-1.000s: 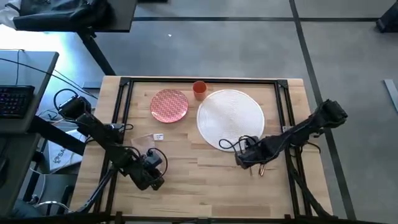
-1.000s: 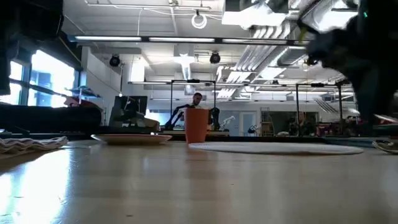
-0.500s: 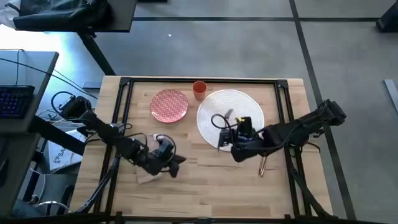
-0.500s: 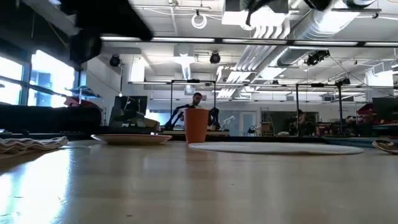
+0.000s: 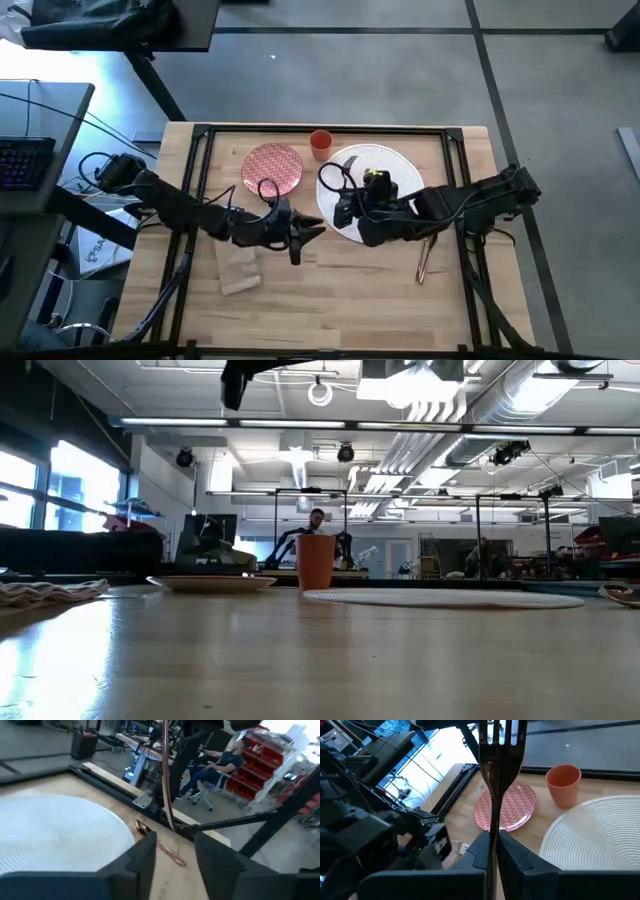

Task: Set table place
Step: Put the gold fork on top of the pink napkin

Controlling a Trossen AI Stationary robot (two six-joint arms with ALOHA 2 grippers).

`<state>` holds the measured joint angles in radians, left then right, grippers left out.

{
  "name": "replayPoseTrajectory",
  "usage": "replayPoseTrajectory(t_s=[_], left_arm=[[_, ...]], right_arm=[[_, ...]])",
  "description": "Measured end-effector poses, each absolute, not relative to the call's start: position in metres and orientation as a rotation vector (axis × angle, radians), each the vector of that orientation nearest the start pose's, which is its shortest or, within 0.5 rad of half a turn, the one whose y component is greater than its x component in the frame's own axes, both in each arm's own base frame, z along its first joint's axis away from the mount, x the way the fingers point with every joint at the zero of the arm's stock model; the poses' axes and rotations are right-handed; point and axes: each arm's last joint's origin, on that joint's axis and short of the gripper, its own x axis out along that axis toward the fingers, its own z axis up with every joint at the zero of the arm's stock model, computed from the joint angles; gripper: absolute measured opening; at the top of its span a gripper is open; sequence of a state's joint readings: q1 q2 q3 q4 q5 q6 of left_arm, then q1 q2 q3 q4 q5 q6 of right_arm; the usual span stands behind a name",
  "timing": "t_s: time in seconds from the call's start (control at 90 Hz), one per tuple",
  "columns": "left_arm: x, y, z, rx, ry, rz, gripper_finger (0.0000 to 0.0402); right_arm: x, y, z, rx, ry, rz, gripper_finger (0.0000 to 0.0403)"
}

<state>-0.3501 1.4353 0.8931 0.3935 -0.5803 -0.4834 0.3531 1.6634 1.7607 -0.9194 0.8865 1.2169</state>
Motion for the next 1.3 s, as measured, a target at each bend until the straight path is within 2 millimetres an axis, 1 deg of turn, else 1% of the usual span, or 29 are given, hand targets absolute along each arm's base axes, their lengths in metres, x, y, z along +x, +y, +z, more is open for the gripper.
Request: replayPoseTrajectory(t_s=[0.078,0.156,0.333,0.511,0.744,0.922,1.167,1.3], left_arm=[[0.306,-0.090,0.286,-0.347,0.095,0.301,0.0167],[0.310,-0.086,0.297,-0.286,0.106,0.321,0.0184],[0.316,-0.074,0.314,-0.231,0.075,0.353,0.0197],[0.320,-0.062,0.316,-0.261,0.072,0.345,0.0197],[0.323,-0.054,0.315,-0.278,0.077,0.324,0.0197],[0.328,-0.054,0.310,-0.287,0.090,0.299,0.0183],[0.333,-0.056,0.307,-0.323,0.076,0.261,0.0132],[0.333,-0.056,0.306,-0.323,0.074,0.262,0.0110]], right_arm=[[0.327,0.097,0.387,0.651,0.258,-0.816,0.0000],[0.327,0.097,0.387,0.651,0.253,-0.816,0.0000],[0.329,0.097,0.387,0.638,0.243,-0.818,0.0000],[0.329,0.097,0.388,0.642,0.229,-0.819,0.0000],[0.334,0.098,0.393,0.604,0.194,-0.786,0.0000],[0.335,0.098,0.395,0.575,0.182,-0.784,0.0000],[0.335,0.098,0.395,0.574,0.183,-0.785,0.0000],[0.335,0.098,0.395,0.574,0.183,-0.785,0.0000]])
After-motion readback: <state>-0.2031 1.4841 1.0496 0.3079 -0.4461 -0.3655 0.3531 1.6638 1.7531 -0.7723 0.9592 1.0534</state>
